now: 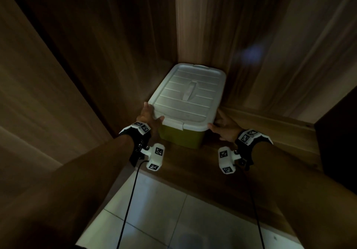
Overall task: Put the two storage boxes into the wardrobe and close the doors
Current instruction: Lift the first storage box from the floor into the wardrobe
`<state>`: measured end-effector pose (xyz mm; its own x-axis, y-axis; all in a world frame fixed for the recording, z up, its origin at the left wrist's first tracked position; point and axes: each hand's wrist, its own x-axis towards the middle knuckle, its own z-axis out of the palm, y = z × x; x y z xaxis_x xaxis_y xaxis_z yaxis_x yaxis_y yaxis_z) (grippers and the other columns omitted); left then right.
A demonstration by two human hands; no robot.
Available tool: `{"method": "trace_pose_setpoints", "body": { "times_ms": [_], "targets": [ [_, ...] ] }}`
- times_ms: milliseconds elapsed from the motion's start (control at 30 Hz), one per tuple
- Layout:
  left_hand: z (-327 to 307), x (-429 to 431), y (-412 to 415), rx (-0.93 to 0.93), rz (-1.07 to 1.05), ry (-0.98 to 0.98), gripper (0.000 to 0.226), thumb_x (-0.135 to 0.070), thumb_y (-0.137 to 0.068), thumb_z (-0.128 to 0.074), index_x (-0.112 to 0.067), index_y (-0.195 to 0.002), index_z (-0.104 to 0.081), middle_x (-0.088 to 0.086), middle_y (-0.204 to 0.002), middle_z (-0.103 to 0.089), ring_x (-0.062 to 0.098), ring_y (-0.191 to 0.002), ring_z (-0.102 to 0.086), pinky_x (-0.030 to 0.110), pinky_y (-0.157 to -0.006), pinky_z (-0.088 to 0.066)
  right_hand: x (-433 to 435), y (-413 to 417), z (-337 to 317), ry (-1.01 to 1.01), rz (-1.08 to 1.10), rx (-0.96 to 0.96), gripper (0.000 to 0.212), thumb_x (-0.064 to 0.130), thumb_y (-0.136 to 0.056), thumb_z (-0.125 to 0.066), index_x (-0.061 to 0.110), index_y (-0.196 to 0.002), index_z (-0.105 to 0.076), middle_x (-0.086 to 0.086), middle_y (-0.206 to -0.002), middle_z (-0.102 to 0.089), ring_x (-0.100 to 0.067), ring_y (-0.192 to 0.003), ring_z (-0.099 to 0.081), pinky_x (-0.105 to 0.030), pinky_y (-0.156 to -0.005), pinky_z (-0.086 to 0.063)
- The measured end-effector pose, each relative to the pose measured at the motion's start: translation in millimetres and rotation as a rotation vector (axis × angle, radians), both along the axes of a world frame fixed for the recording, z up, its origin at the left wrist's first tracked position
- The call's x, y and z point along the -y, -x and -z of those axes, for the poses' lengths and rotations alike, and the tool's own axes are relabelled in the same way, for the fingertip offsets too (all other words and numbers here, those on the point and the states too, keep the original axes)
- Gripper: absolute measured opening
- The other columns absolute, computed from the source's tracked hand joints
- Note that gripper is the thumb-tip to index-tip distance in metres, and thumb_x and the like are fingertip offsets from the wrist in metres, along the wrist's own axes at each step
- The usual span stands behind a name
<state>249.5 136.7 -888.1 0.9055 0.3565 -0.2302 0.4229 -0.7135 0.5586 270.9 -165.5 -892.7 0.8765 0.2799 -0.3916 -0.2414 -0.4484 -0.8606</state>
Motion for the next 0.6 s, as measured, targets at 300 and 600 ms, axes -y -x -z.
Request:
{"method": "trace_pose_setpoints", "body": {
  "times_ms": [300,600],
  "targets": [
    [13,-2,10,0.088,0.052,-0.034,0.075,-0.040,-0.099,-0.057,-0.013,-0.158,-0.019,0.007,-0.169,-0.001,0.031,-0.153,-0.018,0.039,-0.124,-0.022,-3,-5,-7,0.071,-0.020,-0.111,0.084,0.031,-0.096,-0.067,0.048,-0.156,-0.010,-0.006,-0.144,-0.054,-0.032,-0.127,-0.056,-0.049,-0.093,-0.046],
    [-41,9,68,-0.164,0.174,-0.159,0.046,-0.042,-0.096,-0.055,-0.019,-0.136,-0.060,0.008,-0.143,-0.057,0.031,-0.127,-0.056,0.030,-0.091,-0.046,-35,40,-37,0.459,-0.124,-0.248,0.070,0.044,-0.100,-0.058,0.009,-0.155,-0.031,-0.015,-0.146,-0.052,-0.030,-0.113,-0.060,-0.033,-0.067,-0.054]
  ]
}}
